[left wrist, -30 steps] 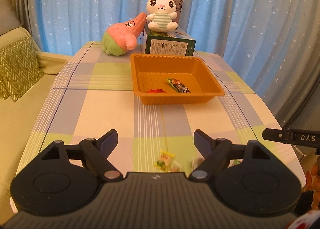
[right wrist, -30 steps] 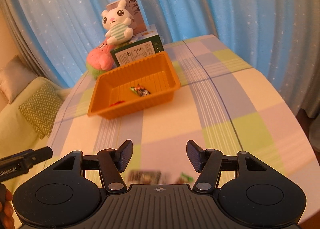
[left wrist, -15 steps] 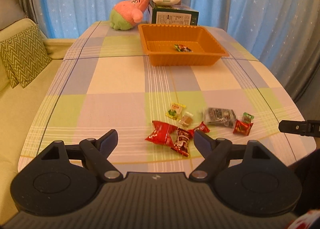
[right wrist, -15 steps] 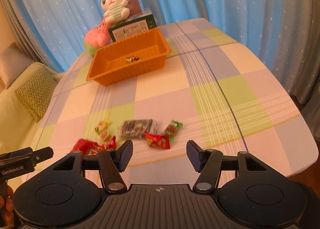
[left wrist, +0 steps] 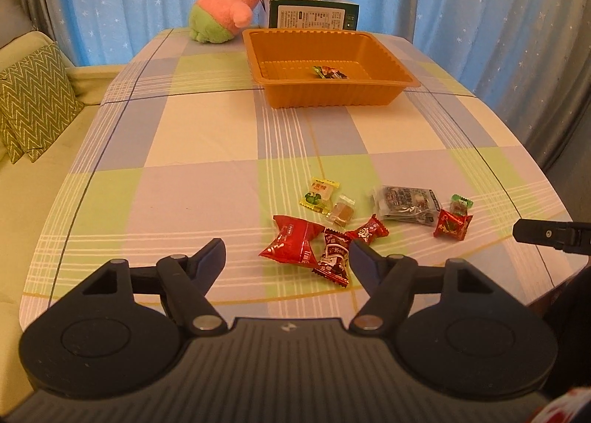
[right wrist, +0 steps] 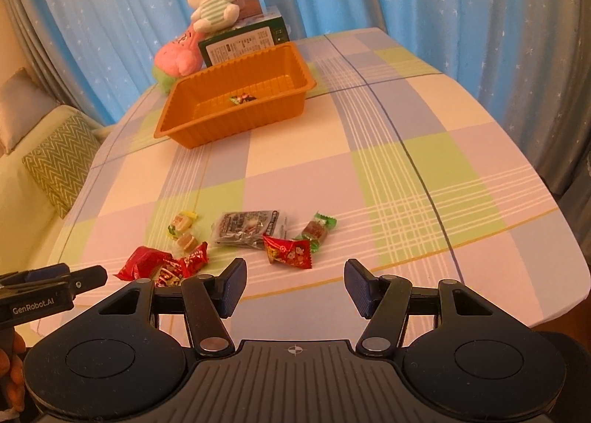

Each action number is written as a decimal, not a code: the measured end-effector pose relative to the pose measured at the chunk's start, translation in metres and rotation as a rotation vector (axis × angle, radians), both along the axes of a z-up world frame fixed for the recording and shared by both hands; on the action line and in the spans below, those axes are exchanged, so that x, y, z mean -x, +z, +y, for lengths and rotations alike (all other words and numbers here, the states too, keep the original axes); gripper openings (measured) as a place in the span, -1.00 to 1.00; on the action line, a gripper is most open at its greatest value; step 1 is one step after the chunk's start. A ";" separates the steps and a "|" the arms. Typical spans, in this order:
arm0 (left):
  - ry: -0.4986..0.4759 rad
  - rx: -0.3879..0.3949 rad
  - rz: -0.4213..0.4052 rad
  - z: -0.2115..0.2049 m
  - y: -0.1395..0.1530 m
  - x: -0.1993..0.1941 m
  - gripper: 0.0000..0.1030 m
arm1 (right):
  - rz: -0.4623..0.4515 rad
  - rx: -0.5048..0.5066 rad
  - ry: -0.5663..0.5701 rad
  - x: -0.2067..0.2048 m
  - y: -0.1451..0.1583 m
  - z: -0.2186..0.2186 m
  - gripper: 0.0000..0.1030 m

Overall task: Organize snacks
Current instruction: 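Grasp a large red packet with the left tool while the right tool grasps a small red candy, then carry both held red snacks over the orange tray and open both tools, then withdraw both tools from the tray back toward the remaining snacks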

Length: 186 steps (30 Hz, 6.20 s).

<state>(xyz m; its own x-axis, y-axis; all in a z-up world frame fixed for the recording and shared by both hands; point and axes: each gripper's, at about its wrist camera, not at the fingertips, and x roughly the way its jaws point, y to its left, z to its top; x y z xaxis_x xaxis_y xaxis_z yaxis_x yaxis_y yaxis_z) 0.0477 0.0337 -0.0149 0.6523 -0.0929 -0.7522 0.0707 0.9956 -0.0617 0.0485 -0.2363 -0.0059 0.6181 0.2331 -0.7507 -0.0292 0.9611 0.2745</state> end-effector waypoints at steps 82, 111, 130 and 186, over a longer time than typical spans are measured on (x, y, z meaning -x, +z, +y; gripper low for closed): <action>-0.112 0.060 0.144 -0.003 -0.033 -0.062 -0.58 | -0.053 0.252 0.471 -0.058 -0.079 0.053 -0.59; -0.074 0.109 -0.055 -0.027 0.039 -0.142 -0.58 | -0.165 0.098 0.259 -0.137 0.023 0.042 -0.59; -0.043 0.094 -0.085 -0.032 0.043 -0.265 -0.58 | -0.121 0.044 0.187 -0.280 0.023 0.035 -0.58; 0.009 0.055 -0.051 -0.022 0.024 -0.255 0.44 | -0.103 -0.020 0.079 -0.307 0.033 0.007 -0.10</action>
<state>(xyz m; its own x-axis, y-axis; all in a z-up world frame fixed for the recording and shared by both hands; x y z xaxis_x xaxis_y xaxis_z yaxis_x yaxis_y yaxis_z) 0.3022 0.0113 0.0090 0.6909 -0.1270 -0.7117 0.0660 0.9914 -0.1128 0.3554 -0.2288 0.0267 0.6708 0.2986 -0.6789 -0.1340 0.9491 0.2850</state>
